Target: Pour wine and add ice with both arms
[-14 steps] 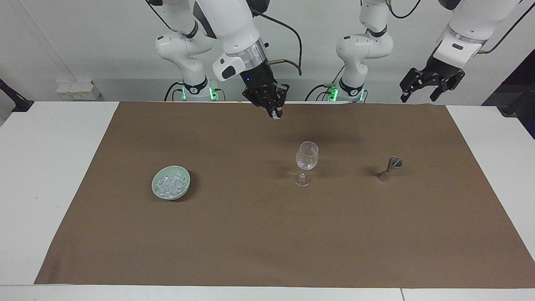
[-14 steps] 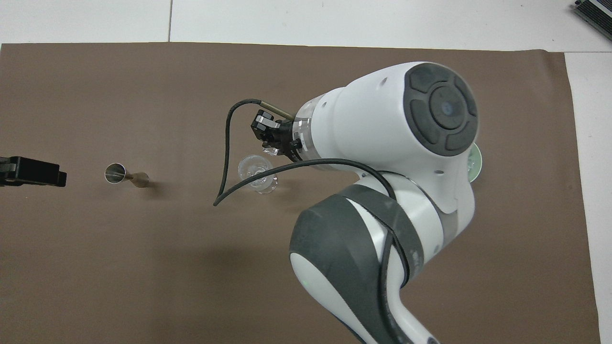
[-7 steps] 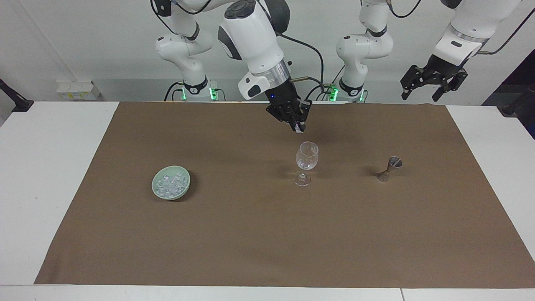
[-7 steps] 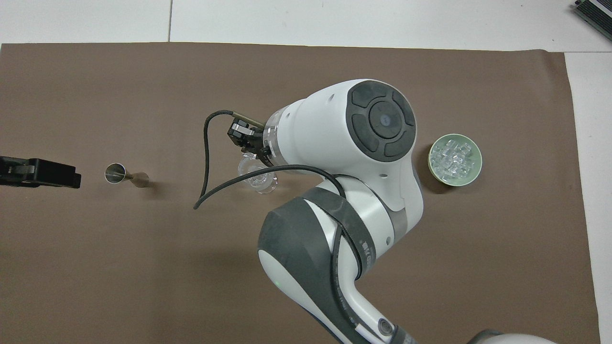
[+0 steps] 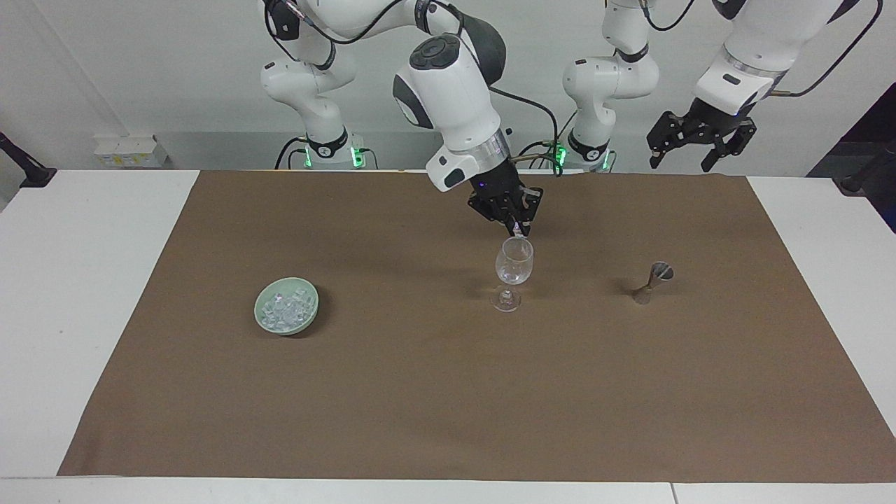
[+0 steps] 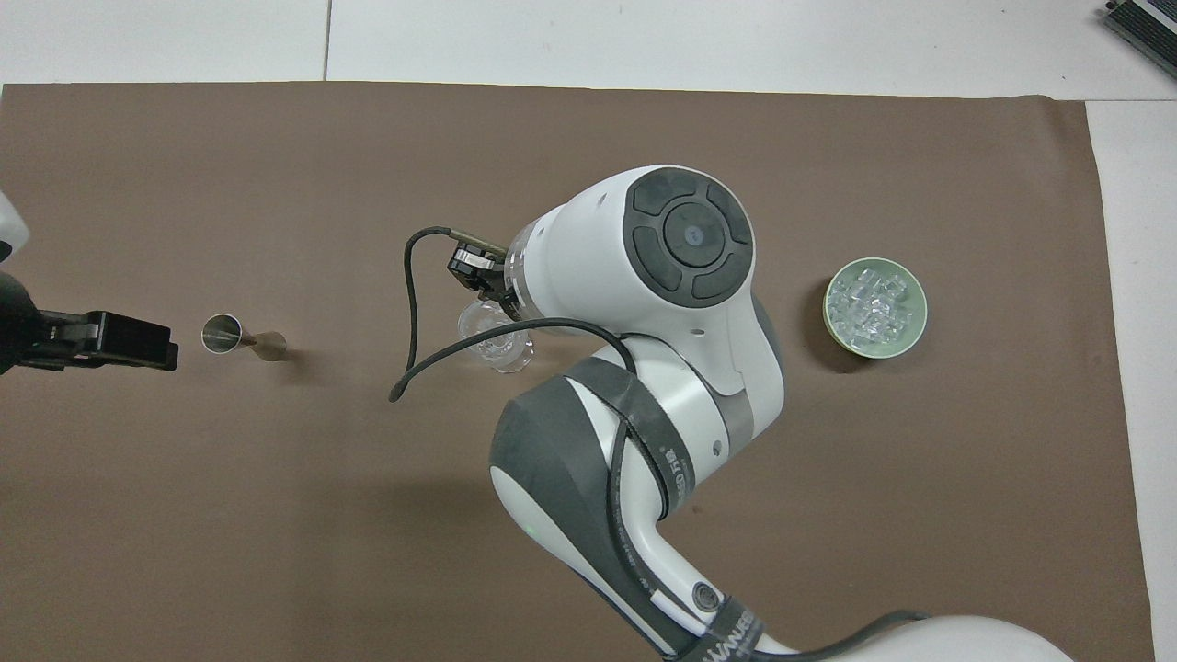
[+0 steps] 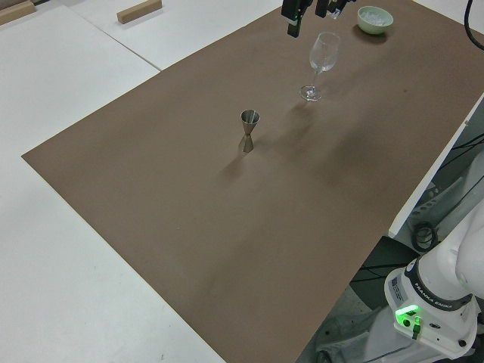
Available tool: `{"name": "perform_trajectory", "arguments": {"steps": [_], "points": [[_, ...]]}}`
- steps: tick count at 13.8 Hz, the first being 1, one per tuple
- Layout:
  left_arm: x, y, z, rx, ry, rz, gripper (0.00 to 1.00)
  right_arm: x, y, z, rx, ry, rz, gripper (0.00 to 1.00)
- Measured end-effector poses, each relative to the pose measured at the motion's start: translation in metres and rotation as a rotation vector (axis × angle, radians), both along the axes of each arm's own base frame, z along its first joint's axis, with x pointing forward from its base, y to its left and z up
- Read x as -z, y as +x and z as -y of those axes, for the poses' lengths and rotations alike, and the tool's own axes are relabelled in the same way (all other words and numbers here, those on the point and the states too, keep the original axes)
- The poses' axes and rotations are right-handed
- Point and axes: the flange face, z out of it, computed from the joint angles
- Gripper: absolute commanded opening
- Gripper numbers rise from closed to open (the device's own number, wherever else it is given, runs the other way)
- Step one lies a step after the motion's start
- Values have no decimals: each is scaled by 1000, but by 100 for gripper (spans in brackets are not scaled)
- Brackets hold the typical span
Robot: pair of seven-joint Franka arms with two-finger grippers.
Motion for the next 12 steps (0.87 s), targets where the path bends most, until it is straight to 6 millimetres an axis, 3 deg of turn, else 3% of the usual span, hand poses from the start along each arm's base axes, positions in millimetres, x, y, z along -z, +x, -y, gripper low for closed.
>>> {"name": "perform_trajectory", "arguments": {"steps": [3, 8, 10, 11, 12], "points": [[0, 1, -7, -15, -1, -1, 100, 16, -3, -4, -5, -14, 6, 0], [-2, 1, -9, -24, -2, 4, 100, 19, -13, -19, -26, -4, 22, 0], [-3, 1, -10, -28, -3, 5, 100, 23, -14, -20, -28, -9, 17, 17], [-4, 1, -11, -29, -3, 7, 100, 26, -15, -19, -28, -13, 14, 35], [-4, 0, -11, -30, -3, 8, 100, 28, -15, -19, -28, -16, 11, 37]]}}
